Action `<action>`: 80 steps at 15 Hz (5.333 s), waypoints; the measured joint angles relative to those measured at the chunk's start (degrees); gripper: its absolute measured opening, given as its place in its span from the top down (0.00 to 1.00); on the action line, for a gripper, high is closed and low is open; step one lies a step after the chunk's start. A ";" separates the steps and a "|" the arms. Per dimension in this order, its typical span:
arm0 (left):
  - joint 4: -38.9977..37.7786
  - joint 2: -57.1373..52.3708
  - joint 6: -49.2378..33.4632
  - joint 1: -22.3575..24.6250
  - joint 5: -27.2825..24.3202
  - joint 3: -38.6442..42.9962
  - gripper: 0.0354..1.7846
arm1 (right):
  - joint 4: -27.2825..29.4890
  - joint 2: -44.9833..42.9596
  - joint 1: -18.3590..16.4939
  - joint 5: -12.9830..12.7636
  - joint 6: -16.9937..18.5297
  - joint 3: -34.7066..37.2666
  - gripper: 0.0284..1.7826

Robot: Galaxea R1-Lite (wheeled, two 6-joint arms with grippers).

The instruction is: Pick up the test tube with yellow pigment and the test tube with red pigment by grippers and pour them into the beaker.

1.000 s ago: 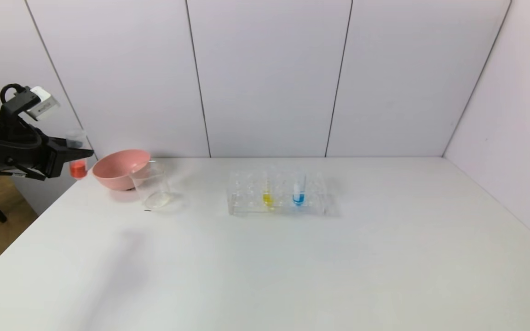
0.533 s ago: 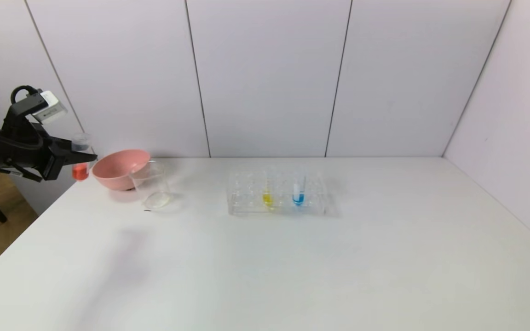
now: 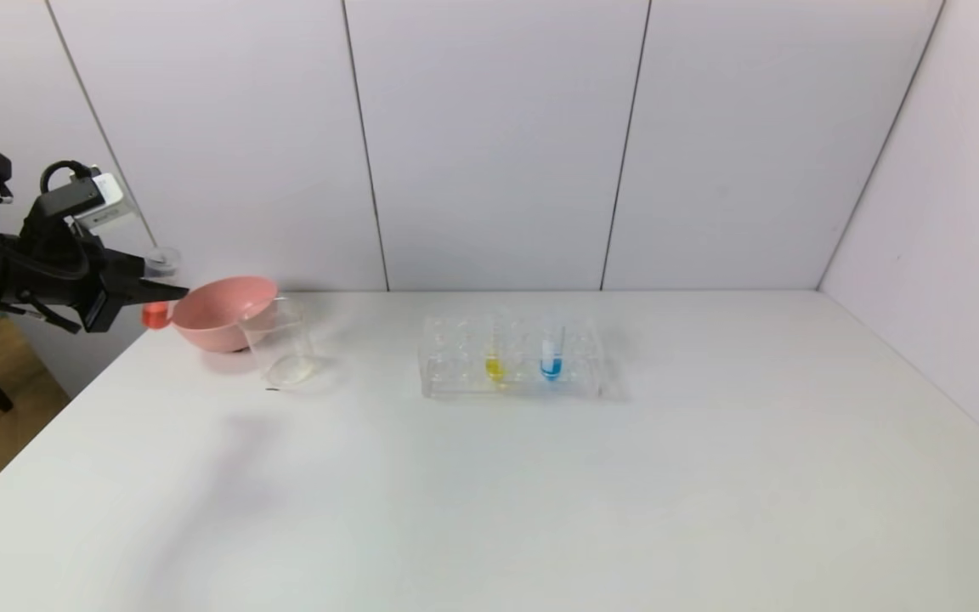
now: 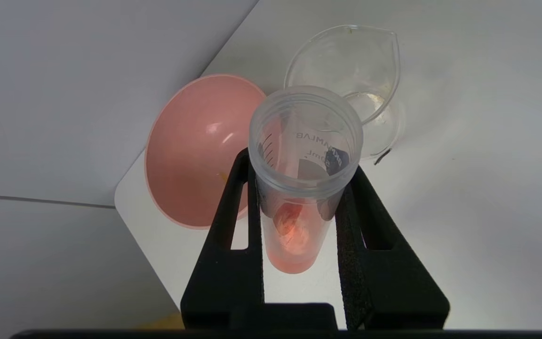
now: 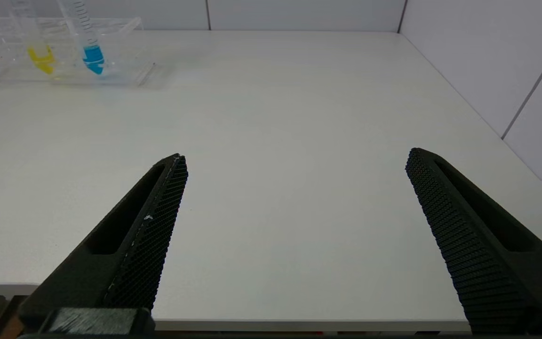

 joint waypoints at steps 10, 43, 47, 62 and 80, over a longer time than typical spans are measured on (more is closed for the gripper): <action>5.49 2.22 6.01 -0.91 2.24 -4.72 0.76 | -0.02 0.00 0.00 0.00 0.00 0.00 0.05; 18.19 8.44 15.53 -8.70 23.60 -15.97 0.76 | 0.00 0.00 0.00 -0.02 0.00 0.00 0.05; 19.04 8.78 15.53 -9.73 25.50 -17.13 0.76 | 0.00 0.00 0.00 0.00 0.02 0.00 0.05; 31.09 11.92 15.60 -11.96 28.01 -27.49 0.76 | 0.00 0.00 0.00 -0.02 0.02 0.00 0.05; 31.94 13.82 16.10 -14.06 36.47 -29.28 0.76 | 0.00 0.00 0.00 0.00 0.02 0.00 0.05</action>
